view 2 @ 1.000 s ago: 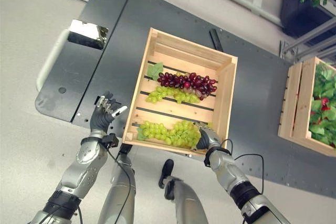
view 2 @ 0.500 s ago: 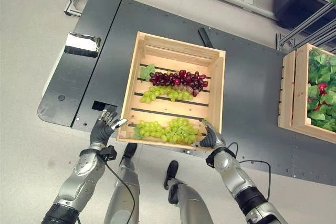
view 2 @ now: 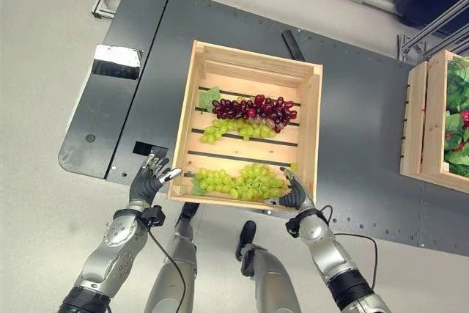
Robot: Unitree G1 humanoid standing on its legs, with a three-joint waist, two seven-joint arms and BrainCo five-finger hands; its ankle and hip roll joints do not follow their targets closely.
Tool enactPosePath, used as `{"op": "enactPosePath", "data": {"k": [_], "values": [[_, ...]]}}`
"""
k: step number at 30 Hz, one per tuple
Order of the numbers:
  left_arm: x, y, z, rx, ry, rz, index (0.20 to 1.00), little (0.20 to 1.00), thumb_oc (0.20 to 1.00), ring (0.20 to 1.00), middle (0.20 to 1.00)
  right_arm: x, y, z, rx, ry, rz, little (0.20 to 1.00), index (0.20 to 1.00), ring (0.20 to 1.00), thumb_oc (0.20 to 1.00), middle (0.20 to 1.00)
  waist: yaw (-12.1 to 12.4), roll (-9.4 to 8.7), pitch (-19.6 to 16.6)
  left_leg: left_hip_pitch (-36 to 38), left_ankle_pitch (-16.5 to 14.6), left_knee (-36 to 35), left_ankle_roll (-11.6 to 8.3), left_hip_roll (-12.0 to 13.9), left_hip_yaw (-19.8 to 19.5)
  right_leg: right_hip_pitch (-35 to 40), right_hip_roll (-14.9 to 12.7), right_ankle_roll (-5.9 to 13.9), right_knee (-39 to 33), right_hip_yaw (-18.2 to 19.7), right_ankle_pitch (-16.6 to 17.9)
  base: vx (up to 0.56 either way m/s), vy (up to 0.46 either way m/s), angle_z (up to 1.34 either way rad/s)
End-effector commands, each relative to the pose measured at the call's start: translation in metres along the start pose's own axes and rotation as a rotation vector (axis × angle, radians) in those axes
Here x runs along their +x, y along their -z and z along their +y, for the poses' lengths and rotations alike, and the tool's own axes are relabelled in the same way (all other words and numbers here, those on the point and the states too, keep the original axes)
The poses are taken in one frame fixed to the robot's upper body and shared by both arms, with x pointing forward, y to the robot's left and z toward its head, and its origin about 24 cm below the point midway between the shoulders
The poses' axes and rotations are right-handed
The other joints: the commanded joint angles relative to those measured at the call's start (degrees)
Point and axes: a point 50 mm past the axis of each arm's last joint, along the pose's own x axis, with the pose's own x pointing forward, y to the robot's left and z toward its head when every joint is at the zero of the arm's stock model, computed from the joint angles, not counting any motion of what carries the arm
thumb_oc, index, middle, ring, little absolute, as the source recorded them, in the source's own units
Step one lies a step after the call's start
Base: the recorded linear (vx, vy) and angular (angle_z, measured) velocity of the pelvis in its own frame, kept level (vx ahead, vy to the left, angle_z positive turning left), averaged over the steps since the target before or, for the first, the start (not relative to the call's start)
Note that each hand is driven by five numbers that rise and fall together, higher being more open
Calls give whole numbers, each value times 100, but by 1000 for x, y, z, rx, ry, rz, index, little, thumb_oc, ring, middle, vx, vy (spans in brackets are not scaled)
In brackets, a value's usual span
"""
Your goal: Pick up the fruits from the basket on one side to the basket on the other side
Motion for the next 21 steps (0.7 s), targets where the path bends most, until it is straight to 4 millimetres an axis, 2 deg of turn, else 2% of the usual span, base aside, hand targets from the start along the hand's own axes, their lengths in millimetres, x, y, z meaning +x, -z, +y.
{"op": "enactPosePath", "data": {"k": [1, 7, 9, 10, 11, 12, 16, 18, 19, 20, 21], "values": [[-2, -23, -9, 8, 48, -118, 1000, 1000, 1000, 1000, 1000, 5, -22, 0, 25, -3, -96, 1000, 1000, 1000, 1000, 1000, 3, -230, -112, 5, -198, 2, 668, -254, 165, 208, -185, 379, -1123, 173, 644, 3, 109, 8], [0, -23, -14, 17, 67, -113, 1000, 1000, 1000, 1000, 1000, 16, -36, 27, 21, -74, -100, 1000, 1000, 1000, 1000, 1000, 157, -281, -112, 3, -180, -85, 743, -336, 192, 208, -308, 502, -1169, 179, 720, 4, 83, 4], [1, -24, -16, 18, 80, -114, 1000, 1000, 1000, 1000, 1000, 17, -38, 37, 101, -101, -80, 1000, 1000, 1000, 1000, 1000, 203, -299, -112, -7, -167, -110, 757, -363, 184, 220, -336, 528, -1188, 180, 744, 9, 81, 1], [1, -24, -15, 24, 78, -111, 1000, 1000, 1000, 1000, 1000, 15, -34, 44, 220, -129, -46, 1000, 1000, 1000, 1000, 1000, 220, -346, -112, -10, -152, -137, 763, -382, 180, 216, -356, 550, -1209, 170, 777, 5, 73, 0], [1, -24, -14, 26, 78, -110, 1000, 1000, 1000, 1000, 1000, 15, -34, 44, 224, -130, -46, 1000, 1000, 1000, 1000, 1000, 224, -355, -112, -5, -149, -142, 765, -384, 183, 220, -358, 552, -1214, 172, 778, 8, 66, 4], [-1, -22, -11, 42, 71, -98, 1000, 1000, 1000, 1000, 1000, 16, -37, 41, 185, -126, -60, 1000, 1000, 1000, 1000, 1000, 258, -415, -112, 2, -149, -167, 775, -398, 175, 226, -378, 573, -1241, 161, 803, 9, 33, 2], [1, -20, -12, 39, 63, -92, 1000, 1000, 1000, 1000, 1000, 21, -39, 41, 95, -121, -62, 1000, 1000, 1000, 1000, 1000, 314, -445, -112, 1, -147, -185, 800, -433, 150, 222, -410, 603, -1258, 141, 832, 6, 24, 1], [2, -20, -15, 30, 63, -94, 1000, 1000, 1000, 1000, 1000, 27, -40, 40, -58, -107, -60, 1000, 1000, 1000, 1000, 1000, 374, -470, -112, -21, -143, -182, 809, -459, 118, 203, -417, 612, -1260, 133, 853, -4, 10, 2], [2, -20, -15, 30, 62, -95, 1000, 1000, 1000, 1000, 1000, 28, -40, 40, -59, -106, -61, 1000, 1000, 1000, 1000, 1000, 370, -472, -112, -24, -144, -182, 810, -459, 118, 200, -417, 613, -1261, 133, 853, 0, 0, 0], [3, -21, -16, 29, 64, -100, 1000, 1000, 1000, 1000, 1000, 30, -40, 39, -116, -106, -62, 1000, 1000, 1000, 1000, 1000, 394, -481, -112, -30, -143, -180, 812, -466, 102, 200, -421, 617, -1257, 118, 856, 0, 0, 0], [4, -22, -19, 32, 74, -102, 1000, 1000, 1000, 1000, 1000, 35, -36, 37, -297, -109, -45, 1000, 1000, 1000, 1000, 1000, 474, -485, -112, -50, -144, -178, 822, -491, 67, 200, -427, 617, -1254, 89, 850, 6, -21, 4]]}}
